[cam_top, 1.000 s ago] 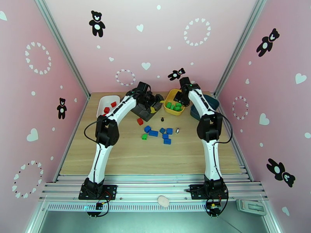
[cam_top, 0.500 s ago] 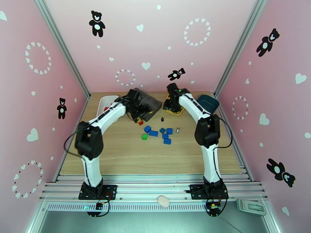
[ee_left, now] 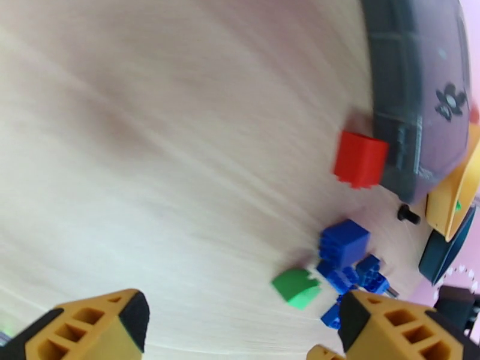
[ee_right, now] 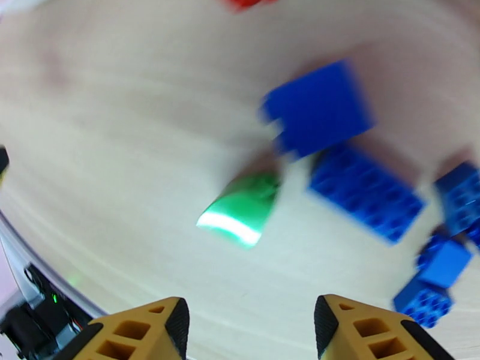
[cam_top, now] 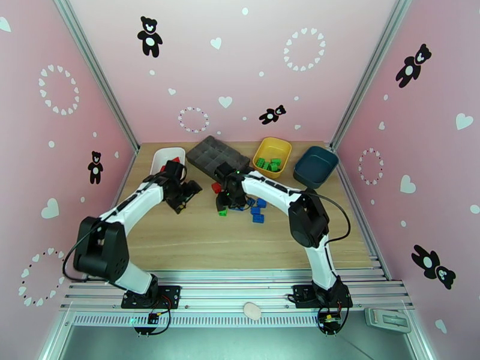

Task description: Sort the legos into containers by color

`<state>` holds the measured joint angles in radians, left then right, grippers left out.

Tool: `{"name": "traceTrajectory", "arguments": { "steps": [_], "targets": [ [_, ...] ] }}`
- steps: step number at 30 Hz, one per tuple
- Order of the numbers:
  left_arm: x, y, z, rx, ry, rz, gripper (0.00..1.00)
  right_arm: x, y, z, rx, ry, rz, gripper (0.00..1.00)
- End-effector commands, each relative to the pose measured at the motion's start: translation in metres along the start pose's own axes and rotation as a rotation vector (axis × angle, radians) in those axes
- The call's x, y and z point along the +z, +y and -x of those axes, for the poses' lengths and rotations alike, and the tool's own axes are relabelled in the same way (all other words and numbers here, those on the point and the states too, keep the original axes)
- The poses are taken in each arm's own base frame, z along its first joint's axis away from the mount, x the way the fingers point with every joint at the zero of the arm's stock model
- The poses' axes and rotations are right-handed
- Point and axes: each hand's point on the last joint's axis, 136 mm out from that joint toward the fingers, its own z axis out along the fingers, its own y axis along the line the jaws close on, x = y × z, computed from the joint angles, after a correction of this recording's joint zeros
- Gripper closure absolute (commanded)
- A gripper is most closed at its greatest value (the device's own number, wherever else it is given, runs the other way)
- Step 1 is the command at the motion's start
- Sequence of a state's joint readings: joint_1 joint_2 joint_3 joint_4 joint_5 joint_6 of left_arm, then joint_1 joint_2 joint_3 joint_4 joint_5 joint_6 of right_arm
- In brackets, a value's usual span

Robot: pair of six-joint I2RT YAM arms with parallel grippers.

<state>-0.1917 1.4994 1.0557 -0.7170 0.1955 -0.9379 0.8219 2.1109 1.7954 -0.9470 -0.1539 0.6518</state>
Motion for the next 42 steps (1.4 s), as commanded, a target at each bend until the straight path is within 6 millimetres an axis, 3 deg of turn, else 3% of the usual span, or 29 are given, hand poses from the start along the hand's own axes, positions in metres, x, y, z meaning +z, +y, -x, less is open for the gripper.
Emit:
{"name": "traceTrajectory", "arguments": {
  "steps": [1,6,12,26,36,42],
  "targets": [
    [-0.008,0.02,0.007,-0.05,-0.044,0.006,0.1,0.019,0.002,-0.008,-0.002,0.056,0.0,0.4],
    [-0.015,0.04,0.003,-0.065,-0.048,0.017,0.1,0.039,0.004,-0.011,-0.004,0.109,-0.031,0.41],
    [-0.016,0.053,-0.003,-0.078,-0.045,0.021,0.1,0.05,0.001,-0.004,-0.008,0.124,-0.082,0.41],
    [-0.014,0.044,0.001,-0.058,-0.026,0.021,0.09,0.063,-0.004,0.015,-0.034,0.11,-0.186,0.47],
    [-0.008,0.039,0.0,-0.068,-0.004,-0.002,0.09,0.048,-0.002,0.022,-0.032,0.064,-0.185,0.61],
    [0.002,0.015,-0.01,-0.04,0.042,-0.049,0.1,0.021,0.004,0.029,-0.038,0.006,-0.16,0.67]
  ]
}}
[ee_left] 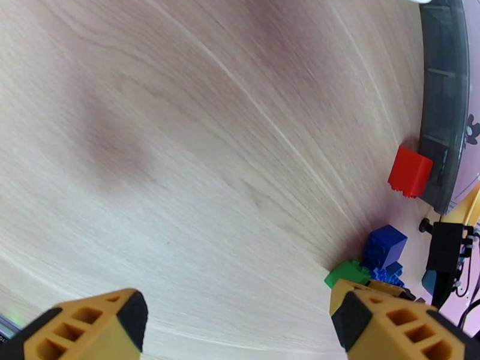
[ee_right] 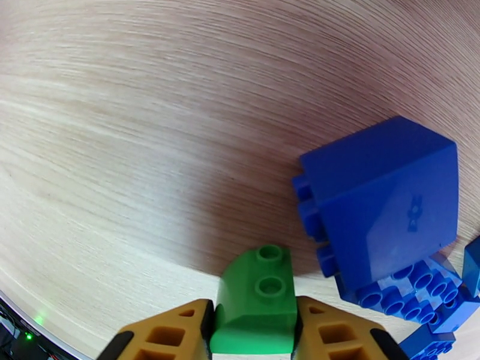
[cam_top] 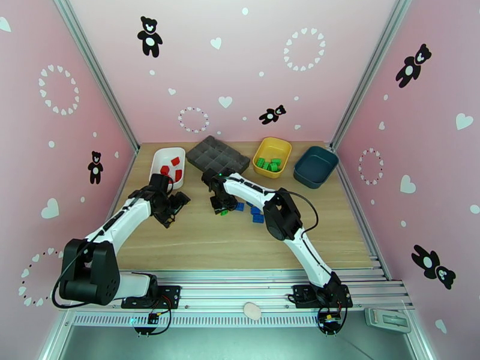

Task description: Sort the legos into containers by color

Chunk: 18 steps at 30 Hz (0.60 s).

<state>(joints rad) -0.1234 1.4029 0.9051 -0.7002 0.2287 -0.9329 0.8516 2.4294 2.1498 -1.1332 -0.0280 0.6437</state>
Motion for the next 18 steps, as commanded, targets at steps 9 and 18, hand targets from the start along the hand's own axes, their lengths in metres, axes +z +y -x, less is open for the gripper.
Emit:
{"name": "traceTrajectory", "arguments": {
  "steps": [9,18],
  "targets": [
    [0.024,-0.109,-0.036,0.136,0.141,-0.184,0.1,-0.079,-0.038,0.016,0.097,-0.144,0.06,0.7],
    [0.044,-0.205,-0.074,0.275,0.311,-0.326,0.1,-0.11,-0.138,0.041,0.283,-0.217,0.027,0.71]
  ]
}}
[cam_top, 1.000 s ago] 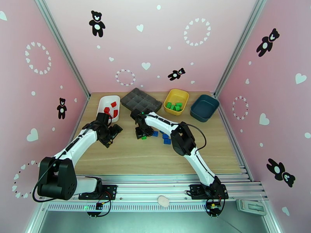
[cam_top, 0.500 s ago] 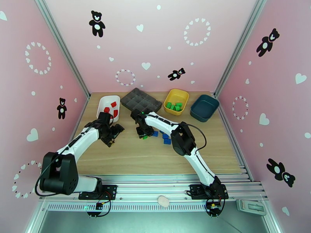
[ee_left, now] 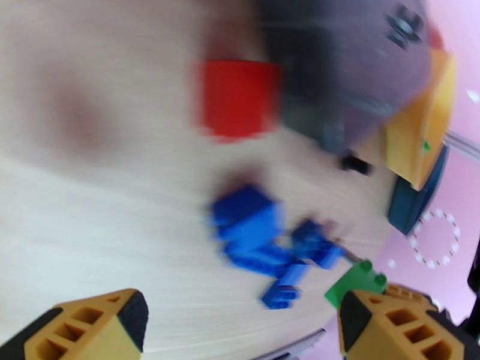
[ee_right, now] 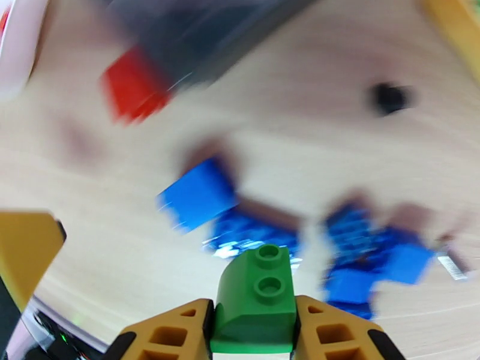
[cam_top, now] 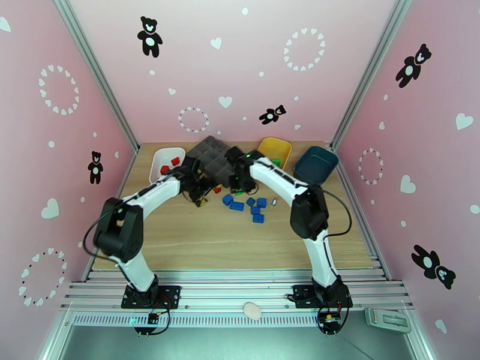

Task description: Sort the legos into containers by color

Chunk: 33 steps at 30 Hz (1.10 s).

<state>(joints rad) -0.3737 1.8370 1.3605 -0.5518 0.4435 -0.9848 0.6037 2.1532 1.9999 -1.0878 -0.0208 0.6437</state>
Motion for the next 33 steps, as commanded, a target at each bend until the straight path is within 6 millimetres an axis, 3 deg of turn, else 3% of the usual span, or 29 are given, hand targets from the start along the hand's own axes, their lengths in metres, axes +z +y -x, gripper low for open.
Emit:
{"name": "traceTrajectory", "arguments": {
  "steps": [1,8,13,17,20,24,33],
  "targets": [
    [0.014,-0.042,-0.011,0.067,0.087,-0.091,0.1,-0.021,-0.033,0.02,0.06,-0.054,-0.018,0.71],
    [0.033,-0.093,-0.005,0.122,0.145,-0.143,0.1,-0.03,-0.101,0.072,0.236,-0.138,-0.052,0.71],
    [0.033,-0.114,0.002,0.158,0.144,-0.153,0.11,-0.028,-0.127,0.111,0.349,-0.193,-0.015,0.7],
    [0.026,-0.117,0.008,0.195,0.116,-0.118,0.11,-0.019,-0.142,0.136,0.435,-0.221,0.036,0.59],
    [0.02,-0.112,0.01,0.223,0.091,-0.075,0.11,-0.012,-0.148,0.146,0.478,-0.227,0.078,0.5],
    [0.01,-0.097,0.013,0.251,0.044,0.006,0.13,-0.013,-0.147,0.15,0.473,-0.235,0.103,0.45],
    [-0.019,-0.038,0.027,0.264,-0.115,0.265,0.15,-0.042,-0.12,0.129,0.331,-0.244,0.084,0.45]
  ]
}}
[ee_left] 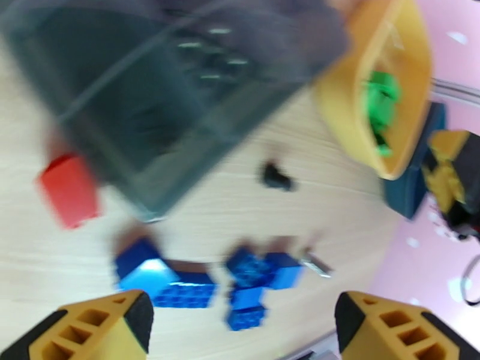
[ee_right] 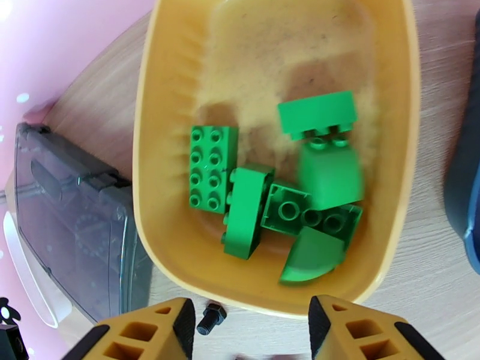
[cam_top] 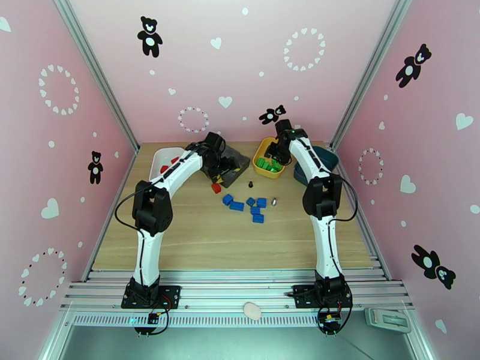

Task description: Sort the legos into containers by color

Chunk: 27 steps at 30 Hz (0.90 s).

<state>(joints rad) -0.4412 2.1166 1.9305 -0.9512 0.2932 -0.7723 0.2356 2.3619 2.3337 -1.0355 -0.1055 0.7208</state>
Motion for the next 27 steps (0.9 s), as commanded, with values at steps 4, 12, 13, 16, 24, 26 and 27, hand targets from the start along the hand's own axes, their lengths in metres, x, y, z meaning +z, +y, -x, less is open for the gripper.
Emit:
{"name": "traceTrajectory", "arguments": {
  "steps": [4,12,13,16,24,26,27],
  "targets": [
    [-0.029,0.044,-0.001,0.022,-0.113,0.204,0.16,-0.05,0.038,-0.032,-0.189,-0.033,0.031,0.44],
    [-0.017,0.072,0.001,-0.006,-0.145,0.303,0.21,-0.055,0.069,-0.107,-0.357,0.033,0.037,0.44],
    [-0.014,0.073,0.002,-0.008,-0.146,0.308,0.22,-0.055,0.073,-0.117,-0.373,0.043,0.044,0.44],
    [-0.005,0.075,0.006,-0.014,-0.154,0.312,0.22,-0.057,0.08,-0.143,-0.406,0.072,0.055,0.44],
    [0.026,0.081,0.012,-0.03,-0.144,0.326,0.27,-0.067,0.067,-0.184,-0.427,0.113,0.045,0.44],
    [0.031,0.082,0.014,-0.031,-0.143,0.331,0.29,-0.071,0.059,-0.188,-0.424,0.113,0.035,0.44],
    [0.034,0.083,0.014,-0.031,-0.142,0.335,0.29,-0.073,0.056,-0.19,-0.424,0.113,0.033,0.44]
  ]
}}
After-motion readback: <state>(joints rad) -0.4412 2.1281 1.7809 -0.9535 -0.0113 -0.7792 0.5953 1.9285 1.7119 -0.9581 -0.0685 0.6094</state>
